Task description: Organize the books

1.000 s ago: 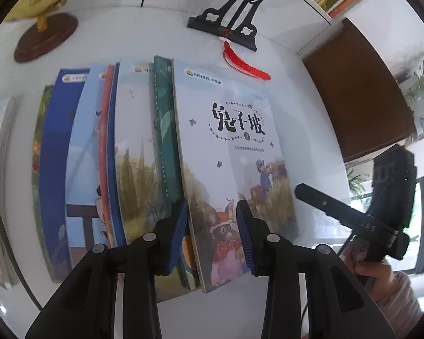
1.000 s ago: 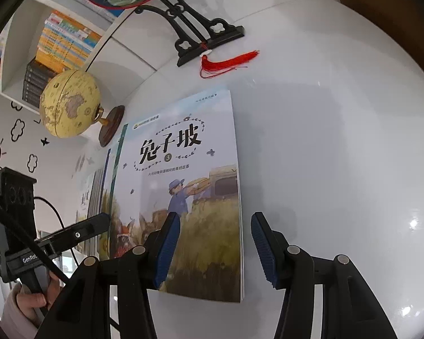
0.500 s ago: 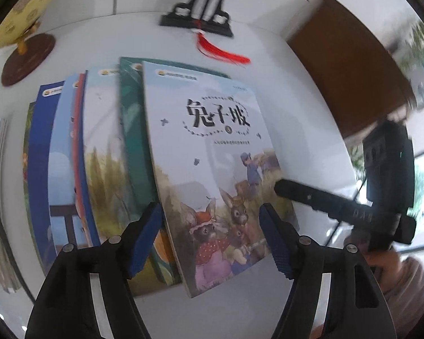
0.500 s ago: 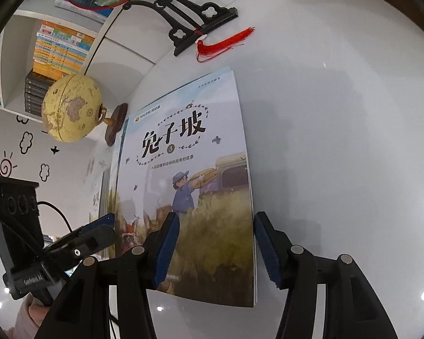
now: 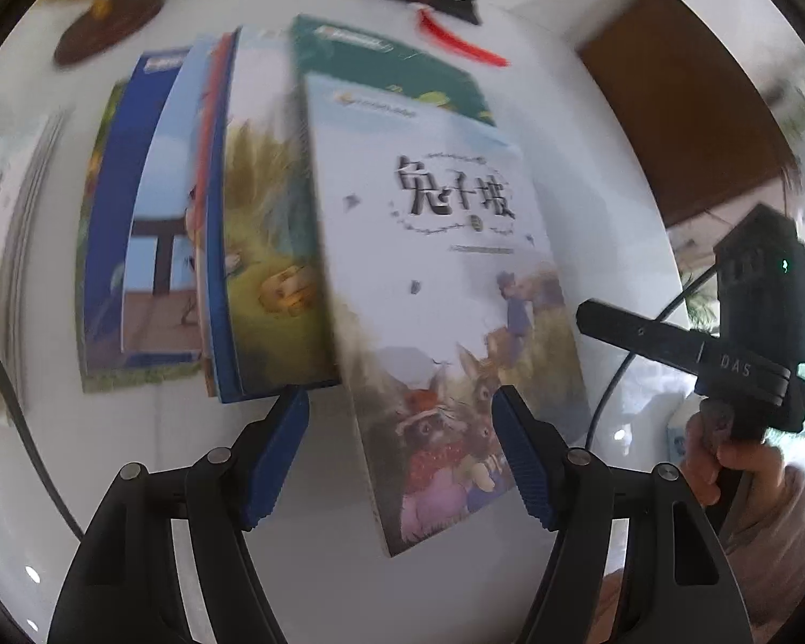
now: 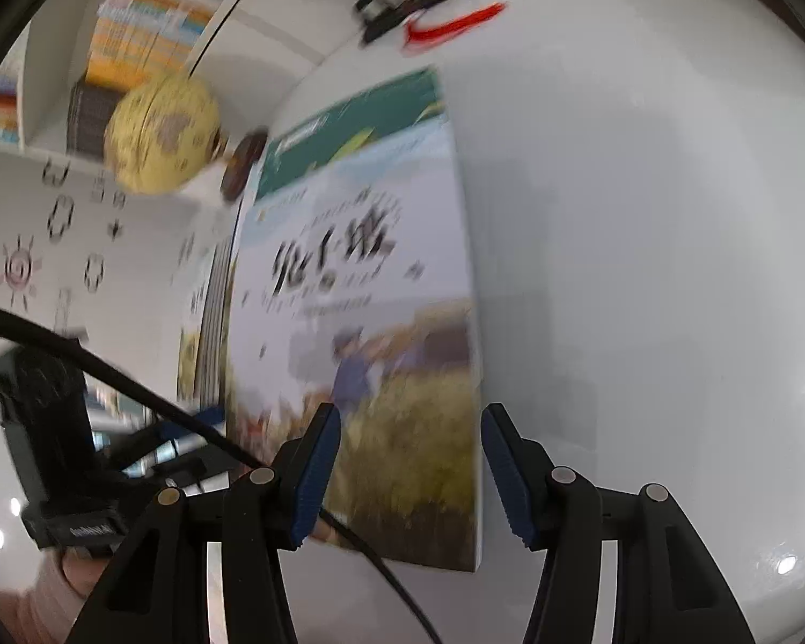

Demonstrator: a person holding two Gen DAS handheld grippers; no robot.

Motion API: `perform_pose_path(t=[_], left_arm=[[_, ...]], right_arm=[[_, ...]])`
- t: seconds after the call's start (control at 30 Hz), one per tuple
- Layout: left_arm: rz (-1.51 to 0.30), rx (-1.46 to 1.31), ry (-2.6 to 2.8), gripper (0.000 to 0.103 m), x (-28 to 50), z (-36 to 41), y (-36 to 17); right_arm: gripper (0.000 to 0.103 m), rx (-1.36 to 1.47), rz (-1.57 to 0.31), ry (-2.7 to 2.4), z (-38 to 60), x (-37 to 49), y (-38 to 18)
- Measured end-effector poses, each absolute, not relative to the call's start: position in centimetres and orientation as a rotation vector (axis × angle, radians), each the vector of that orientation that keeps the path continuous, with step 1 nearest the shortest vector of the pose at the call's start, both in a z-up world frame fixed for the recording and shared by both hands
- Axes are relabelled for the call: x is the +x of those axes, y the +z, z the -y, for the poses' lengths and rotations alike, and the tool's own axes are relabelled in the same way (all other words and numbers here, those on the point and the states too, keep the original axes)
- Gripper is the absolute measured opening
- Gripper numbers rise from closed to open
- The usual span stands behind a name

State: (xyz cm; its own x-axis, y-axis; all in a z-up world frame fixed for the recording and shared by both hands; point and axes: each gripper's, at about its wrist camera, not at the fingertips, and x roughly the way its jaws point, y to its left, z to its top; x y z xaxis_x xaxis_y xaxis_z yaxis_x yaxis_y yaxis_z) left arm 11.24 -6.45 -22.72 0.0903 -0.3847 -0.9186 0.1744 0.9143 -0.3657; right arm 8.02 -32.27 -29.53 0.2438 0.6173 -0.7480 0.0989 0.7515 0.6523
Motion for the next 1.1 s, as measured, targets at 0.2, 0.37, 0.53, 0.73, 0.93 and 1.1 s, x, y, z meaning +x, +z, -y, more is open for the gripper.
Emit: perform_pose_path(t=[0.2, 0.37, 0.53, 0.73, 0.93, 1.1], left_arm=[[-1.475, -0.222, -0.454, 0.054, 11.3, 6.9, -23.7], [-1.395, -0.081, -0.427, 0.04, 10.9, 8.3, -21.6], [-1.376, 0.019, -0.388, 0.034, 11.1, 8.4, -20.7], [-1.419, -0.019, -0.381, 0.034, 10.9, 7.2, -21.7], [-1.42, -0.057, -0.417, 0.034, 10.8, 6.8, -21.7], [-1.515, -0.074, -0.363, 0.04, 11.4, 6.6, -23.3]], right_arm=[[0.054, 0.835, -1.29, 0.401, 33.9, 8.9, -31.3], [0.036, 0.754, -1.278, 0.446, 32.8, 8.7, -30.1], [0.011, 0.846, -1.148, 0.617, 33.7, 7.7, -28.0], [0.022, 0.804, -1.146, 0.616, 31.5, 7.9, -28.0], [0.051, 0.857, -1.237, 0.542, 30.8, 8.3, -29.9], [0.051, 0.792, -1.326, 0.5, 28.8, 8.3, -30.9]])
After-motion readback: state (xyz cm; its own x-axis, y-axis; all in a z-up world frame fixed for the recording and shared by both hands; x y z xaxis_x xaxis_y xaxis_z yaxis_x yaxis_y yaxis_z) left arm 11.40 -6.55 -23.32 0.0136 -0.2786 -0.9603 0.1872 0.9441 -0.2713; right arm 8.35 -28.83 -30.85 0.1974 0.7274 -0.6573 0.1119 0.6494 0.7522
